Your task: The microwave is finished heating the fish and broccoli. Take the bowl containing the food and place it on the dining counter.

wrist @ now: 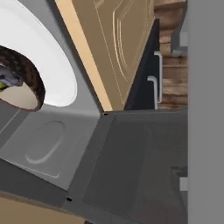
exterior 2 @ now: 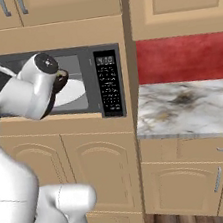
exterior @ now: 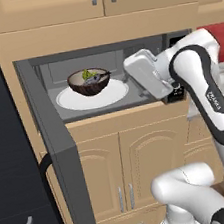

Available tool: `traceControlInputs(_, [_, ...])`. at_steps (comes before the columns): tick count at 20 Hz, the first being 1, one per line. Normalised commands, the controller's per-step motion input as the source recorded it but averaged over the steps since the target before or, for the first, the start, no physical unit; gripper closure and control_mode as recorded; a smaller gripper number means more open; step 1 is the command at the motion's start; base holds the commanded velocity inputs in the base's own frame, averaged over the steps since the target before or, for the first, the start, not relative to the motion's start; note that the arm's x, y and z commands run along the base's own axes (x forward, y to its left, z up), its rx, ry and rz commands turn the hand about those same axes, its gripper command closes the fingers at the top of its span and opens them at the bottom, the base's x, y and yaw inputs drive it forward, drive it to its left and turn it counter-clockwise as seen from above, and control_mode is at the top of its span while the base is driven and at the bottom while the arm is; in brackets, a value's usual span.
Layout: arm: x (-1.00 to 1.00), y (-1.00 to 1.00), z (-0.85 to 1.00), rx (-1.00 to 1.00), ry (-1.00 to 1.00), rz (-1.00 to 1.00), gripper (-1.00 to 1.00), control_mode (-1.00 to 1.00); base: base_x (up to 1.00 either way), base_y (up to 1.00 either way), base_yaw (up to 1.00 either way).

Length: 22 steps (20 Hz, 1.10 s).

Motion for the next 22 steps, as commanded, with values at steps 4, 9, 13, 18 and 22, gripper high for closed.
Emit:
traceControlInputs(4, [1.00, -0.23, -0.44, -0.04, -0.01, -0.23, -1.00, -1.00, 0.00, 0.00, 0.00])
traceControlInputs(9, [1.00, -0.29, -0.29, -0.01, 0.00, -0.23, -1.00, -1.00, 0.00, 0.00, 0.00])
traceControlInputs(13, [0.83, 0.03, -0.13, 0.00, 0.00, -0.19, -1.00, -1.00, 0.00, 0.00, 0.00])
traceControlInputs(18, [0.73, 0.10, -0.29, -0.01, 0.00, -0.18, -1.00, -1.00, 0.00, 0.00, 0.00])
traceControlInputs(22, [0.66, 0.26, -0.23, 0.00, 0.00, -0.18, -1.00, -1.00, 0.00, 0.00, 0.00])
